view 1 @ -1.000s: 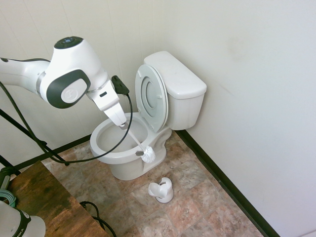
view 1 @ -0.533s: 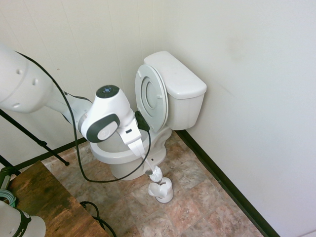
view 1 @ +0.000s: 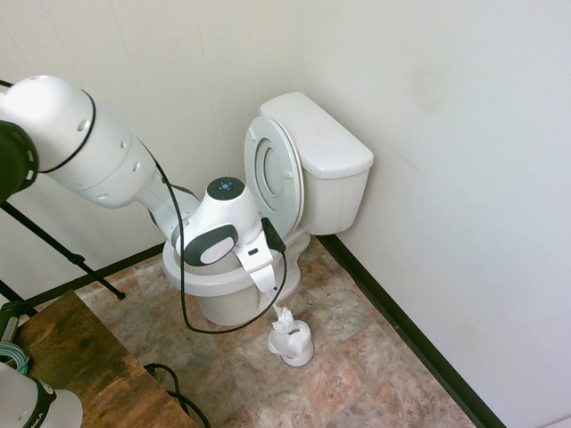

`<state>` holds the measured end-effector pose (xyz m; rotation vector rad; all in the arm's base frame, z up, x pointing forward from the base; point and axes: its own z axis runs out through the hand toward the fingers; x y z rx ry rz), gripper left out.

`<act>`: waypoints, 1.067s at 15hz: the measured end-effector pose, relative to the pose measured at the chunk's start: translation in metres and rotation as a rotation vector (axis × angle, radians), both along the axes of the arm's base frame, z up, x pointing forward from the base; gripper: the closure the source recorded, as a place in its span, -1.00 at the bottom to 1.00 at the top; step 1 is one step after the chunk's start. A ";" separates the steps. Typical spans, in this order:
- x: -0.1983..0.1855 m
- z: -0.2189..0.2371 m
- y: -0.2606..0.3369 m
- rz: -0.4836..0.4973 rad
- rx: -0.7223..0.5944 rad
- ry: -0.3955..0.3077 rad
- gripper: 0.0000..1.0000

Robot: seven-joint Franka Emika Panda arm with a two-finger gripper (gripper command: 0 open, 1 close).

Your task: Clean the toilet

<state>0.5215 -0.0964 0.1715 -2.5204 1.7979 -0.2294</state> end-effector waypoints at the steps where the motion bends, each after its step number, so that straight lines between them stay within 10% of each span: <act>1: 0.007 -0.013 0.003 -0.005 0.004 0.010 1.00; 16: 0.069 -0.135 -0.043 -0.113 0.033 0.098 1.00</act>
